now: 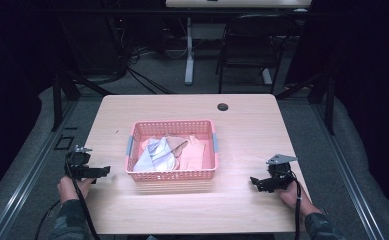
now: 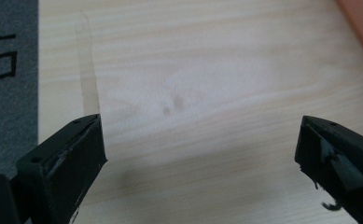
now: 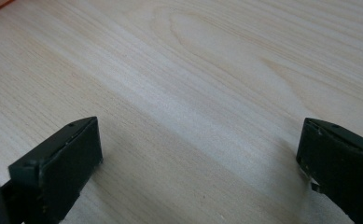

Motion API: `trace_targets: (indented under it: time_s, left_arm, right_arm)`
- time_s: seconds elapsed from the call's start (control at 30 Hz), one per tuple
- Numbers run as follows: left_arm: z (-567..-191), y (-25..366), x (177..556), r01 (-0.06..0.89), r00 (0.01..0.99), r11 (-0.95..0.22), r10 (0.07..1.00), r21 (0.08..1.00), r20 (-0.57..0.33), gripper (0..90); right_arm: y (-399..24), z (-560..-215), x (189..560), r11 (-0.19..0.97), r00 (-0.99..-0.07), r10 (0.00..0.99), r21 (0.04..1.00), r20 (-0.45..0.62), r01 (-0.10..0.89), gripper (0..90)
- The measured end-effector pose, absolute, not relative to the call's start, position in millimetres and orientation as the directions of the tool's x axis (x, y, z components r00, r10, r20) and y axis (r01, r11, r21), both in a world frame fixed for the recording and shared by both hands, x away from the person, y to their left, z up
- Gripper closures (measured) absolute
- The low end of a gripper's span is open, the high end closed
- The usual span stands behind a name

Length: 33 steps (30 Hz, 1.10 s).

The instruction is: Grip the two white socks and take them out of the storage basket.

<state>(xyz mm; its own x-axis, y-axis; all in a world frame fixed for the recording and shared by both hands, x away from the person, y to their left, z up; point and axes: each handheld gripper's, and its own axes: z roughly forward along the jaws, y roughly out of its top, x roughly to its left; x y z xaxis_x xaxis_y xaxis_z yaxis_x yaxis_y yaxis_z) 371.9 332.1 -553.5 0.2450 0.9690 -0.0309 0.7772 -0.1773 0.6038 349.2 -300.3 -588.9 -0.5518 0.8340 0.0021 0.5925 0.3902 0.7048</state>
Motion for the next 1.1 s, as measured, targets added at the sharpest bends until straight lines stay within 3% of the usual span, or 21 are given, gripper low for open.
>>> trace_targets:
  time_s: [0.33, 0.6, 1.1]
  left_arm:
    - [-521.3, 326.3, 374.4, 0.764, 0.278, -0.187, 0.959, 0.618, -0.054, 0.2]
    - [-483.1, 315.4, 382.8, 0.743, 0.320, -0.237, 0.947, 0.626, -0.022, 0.2]
    - [-435.4, 261.7, 411.8, 0.690, 0.441, -0.350, 0.897, 0.634, 0.015, 0.1]
  right_arm:
    - [-300.1, -589.0, 349.4, 0.389, -0.552, 0.834, 0.705, 0.003, 0.592, 0.0]
    - [-300.1, -589.0, 349.4, 0.389, -0.552, 0.834, 0.705, 0.003, 0.593, 0.0]
    - [-300.2, -588.9, 349.3, 0.390, -0.552, 0.834, 0.704, 0.004, 0.594, 0.0]
